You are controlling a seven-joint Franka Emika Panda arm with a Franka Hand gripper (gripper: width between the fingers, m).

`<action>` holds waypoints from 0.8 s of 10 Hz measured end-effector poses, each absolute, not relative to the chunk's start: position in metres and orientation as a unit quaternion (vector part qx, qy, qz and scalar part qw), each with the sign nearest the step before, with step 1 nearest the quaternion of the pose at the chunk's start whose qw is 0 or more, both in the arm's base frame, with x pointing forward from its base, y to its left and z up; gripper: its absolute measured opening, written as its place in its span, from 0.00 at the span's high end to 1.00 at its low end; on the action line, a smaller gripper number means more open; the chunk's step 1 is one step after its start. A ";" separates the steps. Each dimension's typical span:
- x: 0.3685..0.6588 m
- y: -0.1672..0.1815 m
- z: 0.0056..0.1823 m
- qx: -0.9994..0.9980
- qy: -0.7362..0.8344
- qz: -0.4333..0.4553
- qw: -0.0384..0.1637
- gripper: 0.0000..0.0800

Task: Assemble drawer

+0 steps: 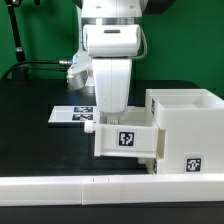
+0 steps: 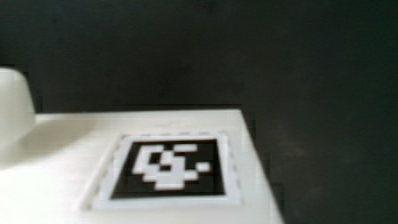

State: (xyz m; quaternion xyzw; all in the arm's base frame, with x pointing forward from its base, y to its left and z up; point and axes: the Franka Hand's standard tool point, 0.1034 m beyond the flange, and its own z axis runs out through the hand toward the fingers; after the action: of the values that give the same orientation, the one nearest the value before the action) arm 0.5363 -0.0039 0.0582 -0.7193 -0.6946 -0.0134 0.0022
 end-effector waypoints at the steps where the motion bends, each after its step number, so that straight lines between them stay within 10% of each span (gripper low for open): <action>1: 0.536 -0.002 0.059 -0.715 -0.700 -0.009 0.004 0.95; 8: 0.542 0.015 0.059 -0.719 -0.695 -0.001 0.010 0.95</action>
Offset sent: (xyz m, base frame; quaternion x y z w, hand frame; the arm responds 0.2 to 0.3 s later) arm 0.0106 0.0093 0.0013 0.0183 -0.0135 -0.0258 0.9994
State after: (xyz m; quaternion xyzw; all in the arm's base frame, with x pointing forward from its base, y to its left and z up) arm 0.5424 0.0152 0.0588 -0.7192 -0.6948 -0.0013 0.0097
